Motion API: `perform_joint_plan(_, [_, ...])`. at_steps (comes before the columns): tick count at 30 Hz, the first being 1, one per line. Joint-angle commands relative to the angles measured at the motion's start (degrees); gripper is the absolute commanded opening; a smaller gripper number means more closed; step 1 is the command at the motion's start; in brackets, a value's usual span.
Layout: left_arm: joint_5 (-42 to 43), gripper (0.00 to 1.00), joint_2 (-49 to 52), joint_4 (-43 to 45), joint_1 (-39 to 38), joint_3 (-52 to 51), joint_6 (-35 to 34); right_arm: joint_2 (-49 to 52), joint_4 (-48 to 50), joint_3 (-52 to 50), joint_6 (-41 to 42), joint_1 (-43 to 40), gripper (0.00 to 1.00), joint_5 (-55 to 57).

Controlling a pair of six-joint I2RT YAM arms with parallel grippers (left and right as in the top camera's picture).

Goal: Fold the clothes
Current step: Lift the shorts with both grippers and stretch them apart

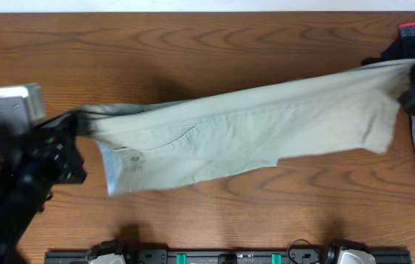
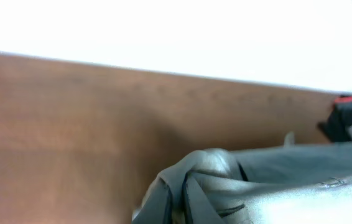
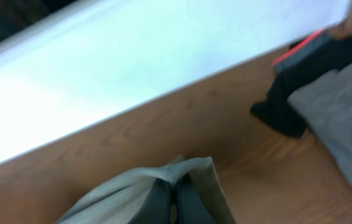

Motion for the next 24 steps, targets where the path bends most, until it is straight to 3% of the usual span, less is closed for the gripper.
perform_joint_plan(1, [-3.3, 0.06, -0.3, -0.3, 0.6, 7.6, 2.7, -0.4, -1.9, 6.8, 0.7, -1.4, 0.01, 7.7])
perform_joint_plan(6, [-7.1, 0.06, -0.2, -0.3, 0.6, 14.1, 2.7, -0.4, -4.1, 13.9, 0.7, -1.4, 0.01, 10.5])
perform_joint_plan(12, [-9.3, 0.06, 2.8, -1.0, 0.6, 14.4, 2.7, 1.7, -3.7, 14.6, 1.2, -1.4, 0.01, 10.3])
perform_joint_plan(24, [-11.6, 0.06, 18.2, -2.2, 0.6, 14.4, 2.7, 18.9, -3.8, 14.6, -1.5, -1.2, 0.01, 0.0])
